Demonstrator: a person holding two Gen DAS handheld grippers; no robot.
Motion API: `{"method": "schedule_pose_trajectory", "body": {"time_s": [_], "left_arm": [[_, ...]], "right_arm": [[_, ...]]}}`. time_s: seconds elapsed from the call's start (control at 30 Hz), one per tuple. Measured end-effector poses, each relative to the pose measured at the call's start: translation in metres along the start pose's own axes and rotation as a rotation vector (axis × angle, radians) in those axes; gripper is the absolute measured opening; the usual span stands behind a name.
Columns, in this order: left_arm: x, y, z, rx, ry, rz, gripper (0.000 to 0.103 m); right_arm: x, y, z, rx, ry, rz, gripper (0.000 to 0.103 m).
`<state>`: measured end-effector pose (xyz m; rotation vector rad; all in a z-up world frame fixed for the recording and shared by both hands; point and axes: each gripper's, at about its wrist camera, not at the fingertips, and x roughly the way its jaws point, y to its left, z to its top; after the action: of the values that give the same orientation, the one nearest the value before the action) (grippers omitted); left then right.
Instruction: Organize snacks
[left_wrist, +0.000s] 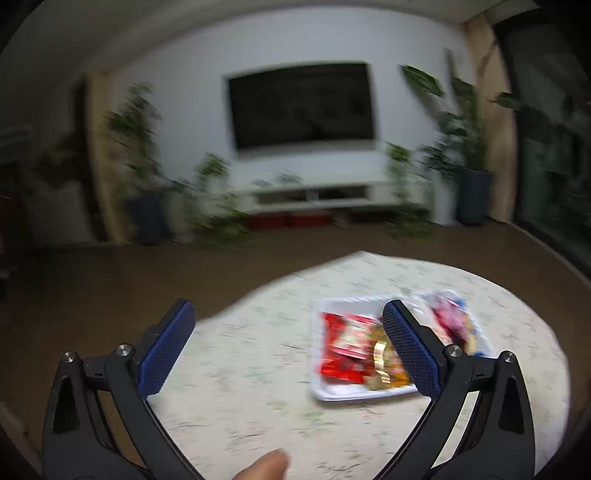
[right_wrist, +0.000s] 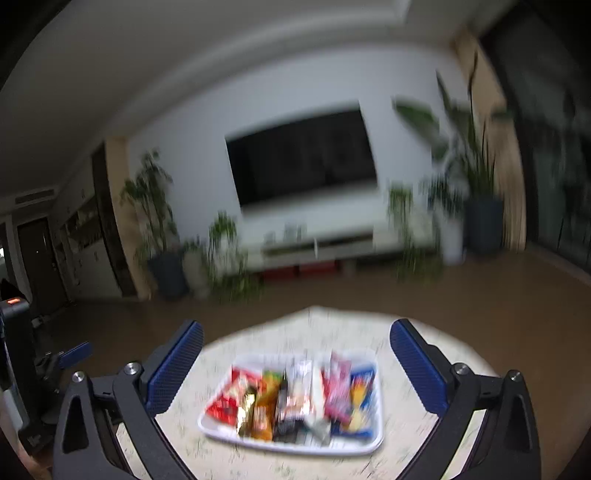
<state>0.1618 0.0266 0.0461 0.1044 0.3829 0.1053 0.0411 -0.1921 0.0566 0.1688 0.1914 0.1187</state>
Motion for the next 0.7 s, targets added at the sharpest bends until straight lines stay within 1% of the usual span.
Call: {"method": "schedule_pose_trajectory", "body": {"time_s": [0.03, 0.07, 0.1, 0.13, 0.2, 0.27, 0.43, 0.57, 0.6, 0.7], "left_arm": [[-0.010, 0.000, 0.001, 0.000, -0.012, 0.012, 0.103], [-0.019, 0.001, 0.001, -0.007, -0.010, 0.005, 0.103], [-0.026, 0.003, 0.002, -0.023, 0.008, -0.014, 0.103], [-0.031, 0.006, 0.001, -0.044, 0.031, -0.024, 0.103], [-0.039, 0.011, -0.002, -0.085, 0.079, -0.060, 0.103], [-0.048, 0.012, -0.006, -0.101, 0.098, -0.066, 0.103], [-0.068, 0.011, -0.025, -0.131, 0.160, -0.091, 0.103], [-0.078, 0.011, -0.042, -0.149, 0.214, -0.121, 0.103], [-0.077, 0.011, -0.046, -0.153, 0.221, -0.123, 0.103], [-0.080, 0.011, -0.058, -0.151, 0.249, -0.119, 0.103]], "right_arm": [[-0.014, 0.005, 0.005, -0.017, -0.052, -0.011, 0.103], [-0.029, 0.009, 0.010, -0.030, -0.105, -0.020, 0.103], [-0.043, 0.012, 0.016, -0.037, -0.149, -0.023, 0.103], [-0.051, 0.014, 0.019, -0.042, -0.166, -0.030, 0.103], [-0.065, 0.020, 0.025, -0.059, -0.168, -0.044, 0.103], [-0.075, 0.022, 0.026, -0.056, -0.158, -0.023, 0.103], [-0.097, 0.022, 0.012, -0.036, -0.079, 0.008, 0.103], [-0.096, 0.023, -0.006, -0.032, 0.048, -0.010, 0.103], [-0.097, 0.023, -0.011, -0.023, 0.085, -0.013, 0.103], [-0.097, 0.023, -0.027, -0.002, 0.156, -0.021, 0.103]]}}
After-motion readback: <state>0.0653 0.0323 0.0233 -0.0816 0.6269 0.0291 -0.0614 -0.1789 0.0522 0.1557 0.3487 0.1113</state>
